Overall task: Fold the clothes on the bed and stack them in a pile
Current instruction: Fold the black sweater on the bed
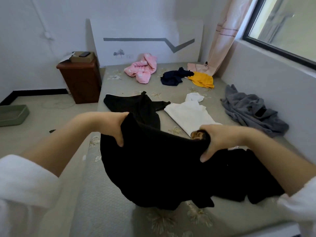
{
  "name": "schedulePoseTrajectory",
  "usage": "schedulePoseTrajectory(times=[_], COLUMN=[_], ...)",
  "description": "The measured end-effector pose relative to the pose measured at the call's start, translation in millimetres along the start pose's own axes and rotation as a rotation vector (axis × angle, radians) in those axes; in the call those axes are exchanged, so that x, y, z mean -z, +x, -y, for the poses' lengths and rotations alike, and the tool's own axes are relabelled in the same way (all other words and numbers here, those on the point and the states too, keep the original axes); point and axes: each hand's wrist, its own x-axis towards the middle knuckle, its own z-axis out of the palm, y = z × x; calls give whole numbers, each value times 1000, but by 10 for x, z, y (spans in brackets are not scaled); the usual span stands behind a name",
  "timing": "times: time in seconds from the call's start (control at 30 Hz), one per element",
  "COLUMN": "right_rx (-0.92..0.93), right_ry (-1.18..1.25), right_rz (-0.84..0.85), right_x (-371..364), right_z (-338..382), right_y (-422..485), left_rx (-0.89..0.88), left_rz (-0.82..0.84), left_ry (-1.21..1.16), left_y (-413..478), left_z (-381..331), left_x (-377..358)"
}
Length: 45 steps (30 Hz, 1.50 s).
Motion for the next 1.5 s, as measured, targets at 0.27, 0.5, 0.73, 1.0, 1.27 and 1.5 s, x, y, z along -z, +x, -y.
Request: schedulePoseTrajectory(times=[0.27,0.5,0.73,1.0,1.27,1.5], right_rx=[-191,-126,151,86,-5,-20], right_ry=[82,570,740,229,-173,-248], right_rz=[-764,-1101,-1223,-579,68,270], right_x=[-64,316,310,-1056,-2802,-3512], right_z=[-7,-112,-224,-626,-618,-844], right_y=[793,1144,1059,1001,1298,1161], left_rx=[165,18,-337,-341,-44,-69], left_rz=[-1048,-1331,-1423,-955,-44,170], left_ry=[-125,-749,-285,179,401,504], left_y=[662,906,514,346,528,501], left_z=[228,314,482,1329,2044,2130], left_x=[-107,162,111,-1261,-3056,-3699])
